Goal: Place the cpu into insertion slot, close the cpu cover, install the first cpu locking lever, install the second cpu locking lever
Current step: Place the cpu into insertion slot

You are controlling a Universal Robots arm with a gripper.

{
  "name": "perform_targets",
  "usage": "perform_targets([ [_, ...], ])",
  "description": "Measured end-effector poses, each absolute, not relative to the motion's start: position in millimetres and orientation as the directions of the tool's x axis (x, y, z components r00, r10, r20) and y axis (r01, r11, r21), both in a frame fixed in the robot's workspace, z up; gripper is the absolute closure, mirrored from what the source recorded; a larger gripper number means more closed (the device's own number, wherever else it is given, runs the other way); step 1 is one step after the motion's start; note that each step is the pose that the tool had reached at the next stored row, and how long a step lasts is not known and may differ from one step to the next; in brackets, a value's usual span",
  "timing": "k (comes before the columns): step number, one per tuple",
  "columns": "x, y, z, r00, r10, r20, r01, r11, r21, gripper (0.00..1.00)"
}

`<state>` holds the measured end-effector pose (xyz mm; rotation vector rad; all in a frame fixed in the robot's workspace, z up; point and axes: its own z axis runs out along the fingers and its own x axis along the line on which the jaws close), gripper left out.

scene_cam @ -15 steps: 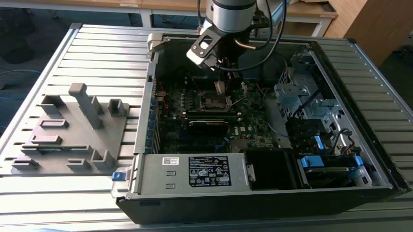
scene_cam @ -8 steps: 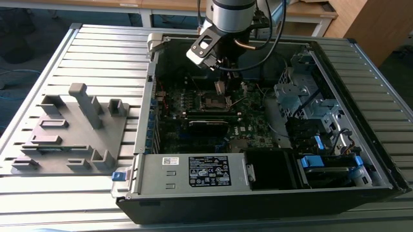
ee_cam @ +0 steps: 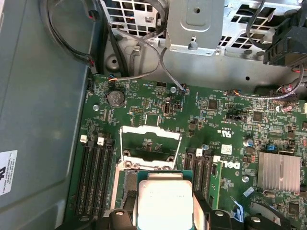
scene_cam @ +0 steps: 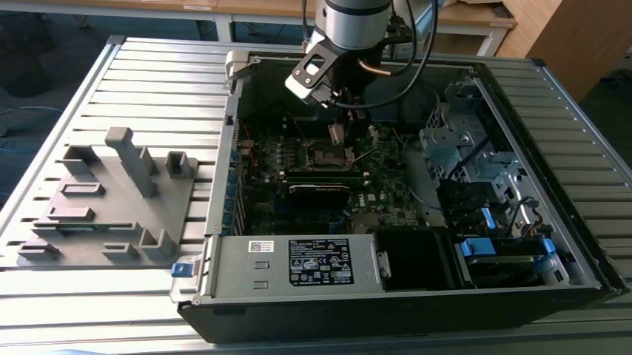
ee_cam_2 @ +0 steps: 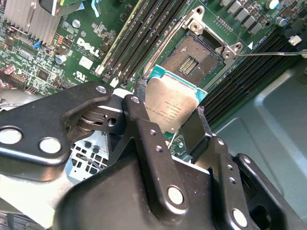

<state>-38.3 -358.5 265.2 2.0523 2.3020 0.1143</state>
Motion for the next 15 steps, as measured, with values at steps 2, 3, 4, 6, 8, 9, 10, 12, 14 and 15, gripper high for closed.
perform_targets([
  [2, -38.2, -358.4, 264.5, -0.115, 0.993, 0.009, 0.99, 0.114, 0.081, 0.46],
  [3, -38.2, -358.5, 264.1, -0.115, 0.993, 0.01, 0.991, 0.114, 0.074, 0.46],
  [4, -38.2, -358.5, 263.9, -0.115, 0.993, 0.011, 0.991, 0.114, 0.069, 0.46],
  [6, -38.2, -358.5, 263.1, -0.115, 0.993, 0.012, 0.992, 0.114, 0.057, 0.46],
  [8, -38.3, -358.5, 263.1, -0.114, 0.993, 0.012, 0.992, 0.114, 0.054, 0.46],
  [9, -38.3, -358.5, 263.1, -0.114, 0.993, 0.012, 0.992, 0.114, 0.054, 0.46],
  [10, -38.3, -358.5, 263.1, -0.114, 0.993, 0.012, 0.992, 0.114, 0.054, 0.46],
  [12, -38.2, -358.5, 263.1, -0.114, 0.993, 0.012, 0.992, 0.114, 0.054, 0.46],
  [14, -38.2, -358.5, 263.0, -0.114, 0.993, 0.012, 0.992, 0.114, 0.054, 0.46],
  [15, -38.2, -358.4, 262.4, -0.114, 0.993, 0.013, 0.992, 0.114, 0.054, 0.46],
])
